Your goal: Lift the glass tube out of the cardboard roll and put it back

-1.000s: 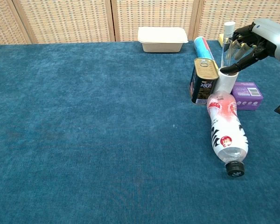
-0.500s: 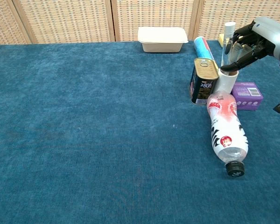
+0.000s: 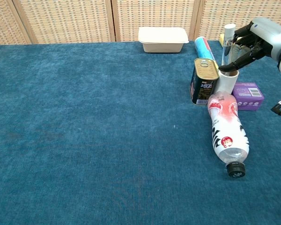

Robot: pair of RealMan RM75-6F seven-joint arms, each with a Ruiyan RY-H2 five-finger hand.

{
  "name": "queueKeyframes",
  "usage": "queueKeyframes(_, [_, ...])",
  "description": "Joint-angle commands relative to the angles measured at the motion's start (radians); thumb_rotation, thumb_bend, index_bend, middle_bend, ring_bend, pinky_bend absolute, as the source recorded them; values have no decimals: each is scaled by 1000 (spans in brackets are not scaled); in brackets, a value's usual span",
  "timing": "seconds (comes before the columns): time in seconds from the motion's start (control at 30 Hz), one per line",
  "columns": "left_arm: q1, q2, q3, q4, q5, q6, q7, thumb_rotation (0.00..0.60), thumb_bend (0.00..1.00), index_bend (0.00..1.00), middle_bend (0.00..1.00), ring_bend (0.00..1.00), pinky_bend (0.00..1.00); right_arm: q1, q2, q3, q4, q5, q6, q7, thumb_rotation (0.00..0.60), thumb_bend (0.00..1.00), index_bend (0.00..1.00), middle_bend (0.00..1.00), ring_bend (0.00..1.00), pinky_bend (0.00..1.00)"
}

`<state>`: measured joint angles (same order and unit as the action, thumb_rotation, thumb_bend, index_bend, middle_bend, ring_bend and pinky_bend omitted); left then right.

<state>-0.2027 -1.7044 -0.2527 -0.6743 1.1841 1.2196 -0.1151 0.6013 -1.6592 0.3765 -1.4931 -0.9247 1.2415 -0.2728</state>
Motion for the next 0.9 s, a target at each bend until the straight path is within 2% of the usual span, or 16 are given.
queueKeyframes(0.03, [0, 0, 0, 0, 0, 0, 0, 600, 154, 475, 433, 244, 331, 2, -3, 2, 3, 0, 2, -2, 600, 239, 542, 629, 596, 512])
queueKeyframes(0.4, [0, 0, 0, 0, 0, 0, 0, 600, 154, 475, 432, 244, 331, 7, -8, 3, 11, 3, -3, -14, 600, 246, 548, 647, 620, 527])
queueKeyframes(0.9, [0, 0, 0, 0, 0, 0, -1, 600, 153, 475, 433, 244, 331, 12, -15, 1, 28, -4, 0, -27, 600, 278, 581, 718, 709, 599])
